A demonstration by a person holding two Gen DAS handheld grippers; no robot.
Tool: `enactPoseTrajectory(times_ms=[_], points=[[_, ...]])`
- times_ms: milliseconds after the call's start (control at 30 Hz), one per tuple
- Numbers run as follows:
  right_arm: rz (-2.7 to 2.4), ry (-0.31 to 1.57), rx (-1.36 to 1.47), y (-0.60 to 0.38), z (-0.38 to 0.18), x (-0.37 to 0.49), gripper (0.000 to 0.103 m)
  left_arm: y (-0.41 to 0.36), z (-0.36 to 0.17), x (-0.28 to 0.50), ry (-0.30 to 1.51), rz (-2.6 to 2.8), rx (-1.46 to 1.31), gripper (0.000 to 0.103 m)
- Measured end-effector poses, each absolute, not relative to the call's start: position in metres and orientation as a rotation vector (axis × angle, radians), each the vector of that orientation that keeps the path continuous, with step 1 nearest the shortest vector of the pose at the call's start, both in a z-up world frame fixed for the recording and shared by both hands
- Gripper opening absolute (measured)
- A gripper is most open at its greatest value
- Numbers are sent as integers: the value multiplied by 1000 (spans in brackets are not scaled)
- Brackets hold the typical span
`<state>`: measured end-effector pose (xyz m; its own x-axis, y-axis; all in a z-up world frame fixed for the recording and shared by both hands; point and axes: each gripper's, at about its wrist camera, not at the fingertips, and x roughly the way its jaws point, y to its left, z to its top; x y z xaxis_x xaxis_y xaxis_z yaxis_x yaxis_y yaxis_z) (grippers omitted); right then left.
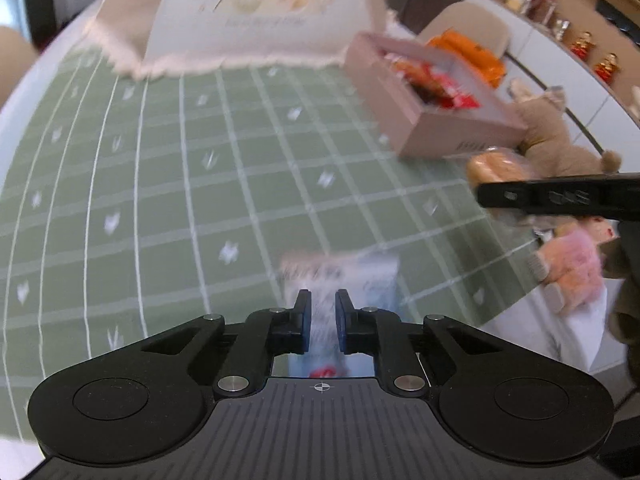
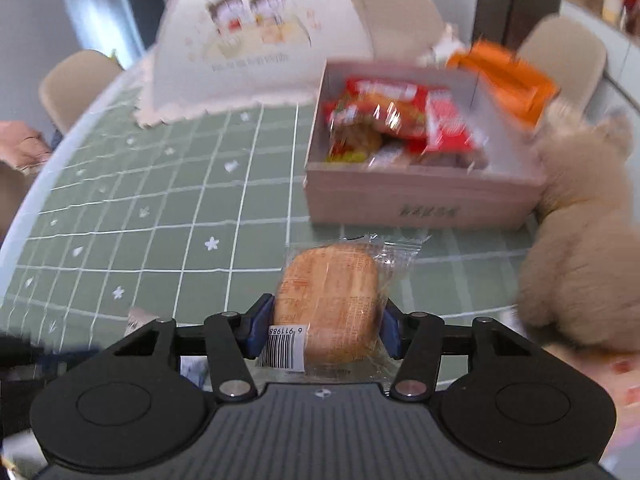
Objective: Organize snacks
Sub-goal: 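Grasp the clear-wrapped bread roll with the right tool while the left tool holds the blue packet, then lift both held snacks and carry them over the pink box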
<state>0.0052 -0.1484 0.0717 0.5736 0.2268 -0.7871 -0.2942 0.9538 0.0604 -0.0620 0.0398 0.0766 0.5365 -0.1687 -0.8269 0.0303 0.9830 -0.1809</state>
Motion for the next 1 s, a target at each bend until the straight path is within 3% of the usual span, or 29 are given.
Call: enactPoseTrajectory(times_ms=[200,400,500,667,1000], points=[[293,871,-75,-174,83,-6,54,33,70,-52,1041,-104,-188,20],[295,926,-84,-173,36,-20,54,-14,53,-63,1099,-168,24,26],[286,927,-102,-173,22,-26,55,-34,52,-67,1078,-175,166,23],[260,941,-65,-178,9,-25,77,-37,52,-57,1112,-223,133,23],[244,925,-112,-168,-7,-29,91,-55,60,-74,1061,-324,187,28]])
